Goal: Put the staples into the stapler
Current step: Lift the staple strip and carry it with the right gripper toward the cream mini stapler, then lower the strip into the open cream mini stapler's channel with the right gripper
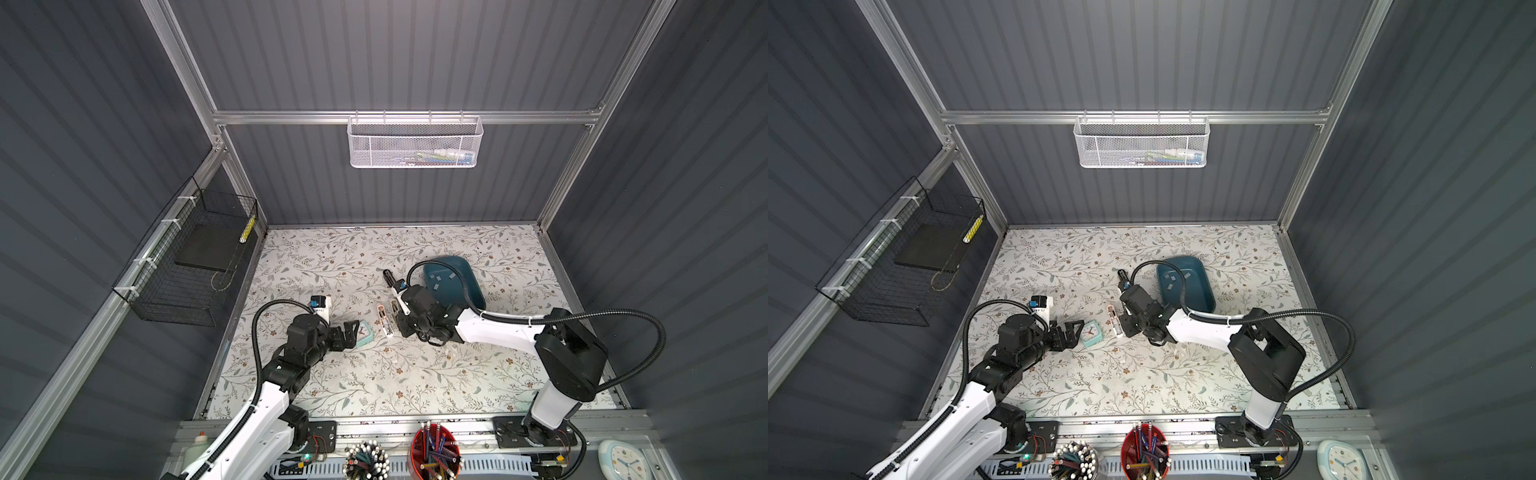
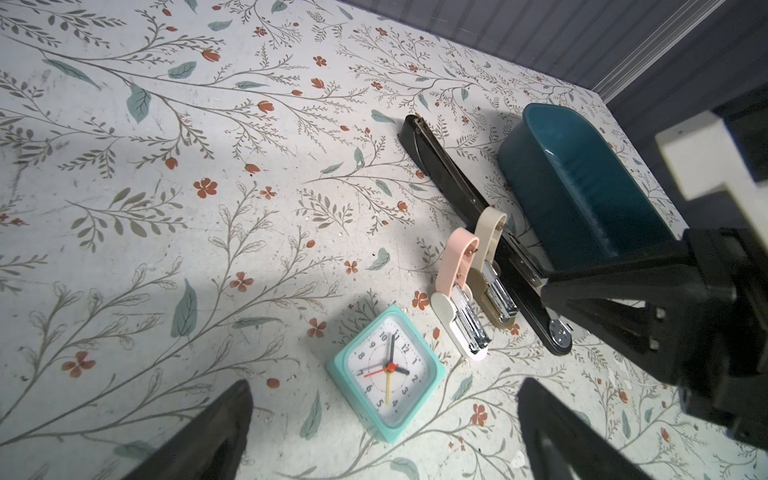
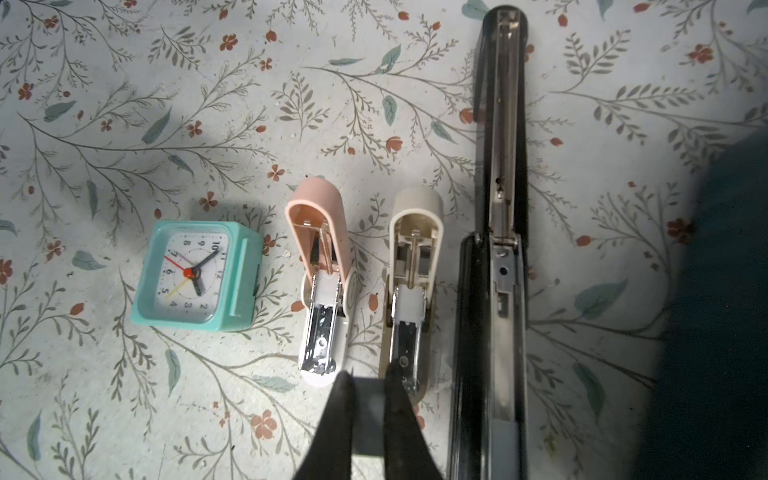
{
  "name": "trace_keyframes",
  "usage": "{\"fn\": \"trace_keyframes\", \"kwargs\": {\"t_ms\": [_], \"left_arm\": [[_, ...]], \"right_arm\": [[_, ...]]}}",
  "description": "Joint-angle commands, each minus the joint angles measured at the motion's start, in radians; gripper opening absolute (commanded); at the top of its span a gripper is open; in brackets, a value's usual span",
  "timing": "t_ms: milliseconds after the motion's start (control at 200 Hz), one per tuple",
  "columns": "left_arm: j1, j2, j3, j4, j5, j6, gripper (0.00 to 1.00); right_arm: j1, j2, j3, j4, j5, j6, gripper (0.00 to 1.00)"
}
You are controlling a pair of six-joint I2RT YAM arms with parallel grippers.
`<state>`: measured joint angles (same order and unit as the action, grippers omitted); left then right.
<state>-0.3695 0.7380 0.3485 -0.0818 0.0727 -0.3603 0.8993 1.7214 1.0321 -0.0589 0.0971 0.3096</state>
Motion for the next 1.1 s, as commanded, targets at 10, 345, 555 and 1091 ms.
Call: {"fn": "trace_keyframes", "kwargs": {"t_ms": [10, 345, 555, 1091], "left_arm": [[0.004, 0.009, -0.01, 0.016, 0.017, -0.007, 1.0], [0.004, -0.011, -0.017, 0.02, 0.035, -0.003, 1.0], [0.004, -0.021, -0.022, 0.021, 0.033, -0.003, 1.0], [0.005, -0.016, -0.02, 0.024, 0.035, -0.002, 1.0]], "right_arm": [[0.0, 0.02, 0.001, 0.012, 0.009, 0.025, 0.0], [0.0, 0.09, 0.039, -0.012, 0.052, 0.002, 0.0], [0.001, 0.089, 0.042, -0.01, 0.061, -0.013, 0.0], [-0.001, 0.131, 0.079, -0.02, 0.069, -0.032, 0.0]]}}
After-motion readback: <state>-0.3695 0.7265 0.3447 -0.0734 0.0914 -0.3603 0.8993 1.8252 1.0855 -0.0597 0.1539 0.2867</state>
